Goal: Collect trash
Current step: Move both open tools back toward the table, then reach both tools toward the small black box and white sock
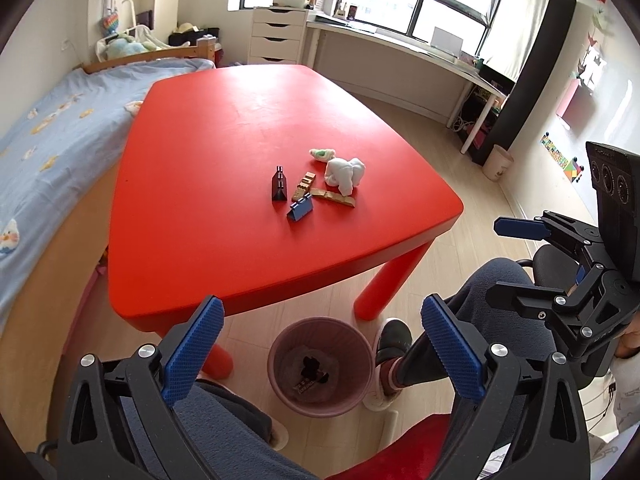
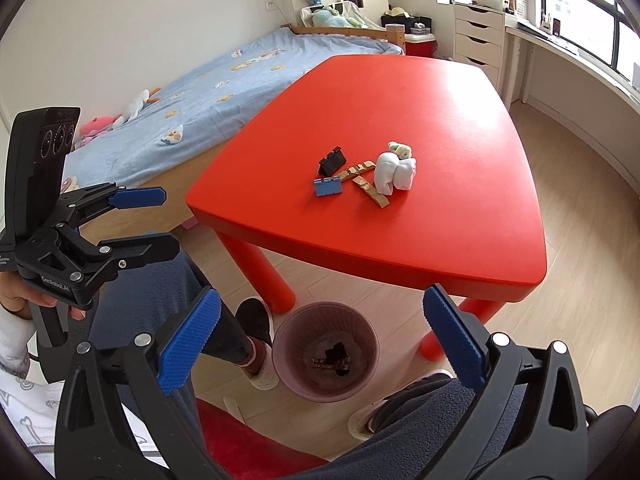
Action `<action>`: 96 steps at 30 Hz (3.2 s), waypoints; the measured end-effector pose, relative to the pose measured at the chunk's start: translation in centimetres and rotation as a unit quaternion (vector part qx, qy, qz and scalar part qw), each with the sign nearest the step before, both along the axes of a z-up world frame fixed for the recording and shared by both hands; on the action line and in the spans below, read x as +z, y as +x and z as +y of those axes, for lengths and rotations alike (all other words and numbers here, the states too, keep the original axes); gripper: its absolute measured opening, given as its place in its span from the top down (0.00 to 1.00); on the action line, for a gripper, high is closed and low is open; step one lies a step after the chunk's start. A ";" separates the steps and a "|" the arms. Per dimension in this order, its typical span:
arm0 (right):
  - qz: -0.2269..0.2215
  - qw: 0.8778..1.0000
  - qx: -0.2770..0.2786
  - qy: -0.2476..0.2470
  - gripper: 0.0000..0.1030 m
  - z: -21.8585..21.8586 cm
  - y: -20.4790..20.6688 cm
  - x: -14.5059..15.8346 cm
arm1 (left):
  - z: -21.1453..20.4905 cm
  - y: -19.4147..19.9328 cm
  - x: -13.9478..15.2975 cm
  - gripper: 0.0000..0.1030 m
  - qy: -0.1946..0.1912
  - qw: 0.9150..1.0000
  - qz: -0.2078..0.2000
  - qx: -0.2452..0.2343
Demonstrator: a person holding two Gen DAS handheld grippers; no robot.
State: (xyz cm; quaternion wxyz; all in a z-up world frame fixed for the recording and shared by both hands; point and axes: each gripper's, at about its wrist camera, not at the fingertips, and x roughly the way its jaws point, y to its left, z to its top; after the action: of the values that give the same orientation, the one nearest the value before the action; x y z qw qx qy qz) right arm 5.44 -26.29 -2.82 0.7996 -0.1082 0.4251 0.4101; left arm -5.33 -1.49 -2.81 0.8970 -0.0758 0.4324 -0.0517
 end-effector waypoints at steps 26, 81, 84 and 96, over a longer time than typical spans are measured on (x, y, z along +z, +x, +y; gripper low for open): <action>0.015 1.000 -0.021 -0.005 0.03 0.2 1.2 -0.1 | 0.7 0.9 0.1 0.07 -0.015 1.000 0.009 0.011; 0.037 0.991 -0.064 -0.109 0.03 9.4 17.8 -5.3 | 4.7 20.8 -5.4 0.07 0.018 0.987 0.156 0.042; 0.039 0.991 -0.064 -0.110 0.03 9.6 18.1 -5.9 | 4.6 21.2 -5.9 0.08 0.014 0.986 0.161 0.043; 0.050 0.992 -0.053 -0.108 0.36 10.3 18.7 -7.0 | 4.0 21.5 -6.6 0.51 0.014 0.985 0.171 0.034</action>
State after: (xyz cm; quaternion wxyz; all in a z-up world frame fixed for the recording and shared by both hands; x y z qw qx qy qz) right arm 24.14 -16.03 -9.87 0.7815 -0.1503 0.5115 0.3241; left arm 16.19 2.48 -9.41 0.8122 -0.0858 0.5770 -0.0017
